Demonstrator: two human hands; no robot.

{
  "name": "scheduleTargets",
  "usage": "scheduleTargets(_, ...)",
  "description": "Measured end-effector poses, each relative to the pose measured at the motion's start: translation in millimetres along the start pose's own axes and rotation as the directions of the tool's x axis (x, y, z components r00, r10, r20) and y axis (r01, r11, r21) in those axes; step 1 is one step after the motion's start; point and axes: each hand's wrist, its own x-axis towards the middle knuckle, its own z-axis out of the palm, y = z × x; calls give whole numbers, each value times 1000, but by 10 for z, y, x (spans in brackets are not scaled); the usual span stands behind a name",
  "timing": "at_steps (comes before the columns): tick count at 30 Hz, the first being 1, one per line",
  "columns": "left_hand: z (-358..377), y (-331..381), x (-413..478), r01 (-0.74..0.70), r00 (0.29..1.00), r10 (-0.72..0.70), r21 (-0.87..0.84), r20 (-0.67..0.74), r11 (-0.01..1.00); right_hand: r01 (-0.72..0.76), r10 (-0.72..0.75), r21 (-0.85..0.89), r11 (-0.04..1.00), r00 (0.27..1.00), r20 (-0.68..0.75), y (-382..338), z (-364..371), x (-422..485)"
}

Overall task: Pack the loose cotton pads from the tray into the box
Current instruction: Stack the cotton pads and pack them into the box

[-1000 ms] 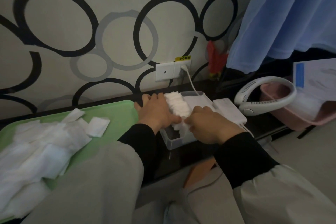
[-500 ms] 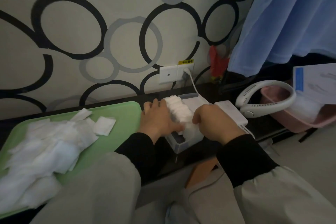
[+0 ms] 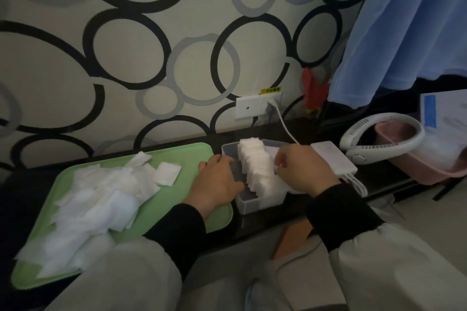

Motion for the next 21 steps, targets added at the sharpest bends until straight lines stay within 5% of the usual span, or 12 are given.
scheduleTargets(3,-51,-54,-77,22,1000,-22,1,7,1000,212,-215,65,975,975,55,-241,48,-92)
scheduleTargets(6,-61,-92,-114,23,1000,-23,9,18,1000,347,-317,-157,925,930,188,-399,185,-112)
scheduleTargets(14,-135,-102,-192,13,999,-15,38,40,999,228,-186,-337,914,971,152,-329,218,-41)
scheduleTargets(21,-136,-162,-184,-50,998,50,-11,26,999,247,-228,-198,949,967,113,-475,172,-83)
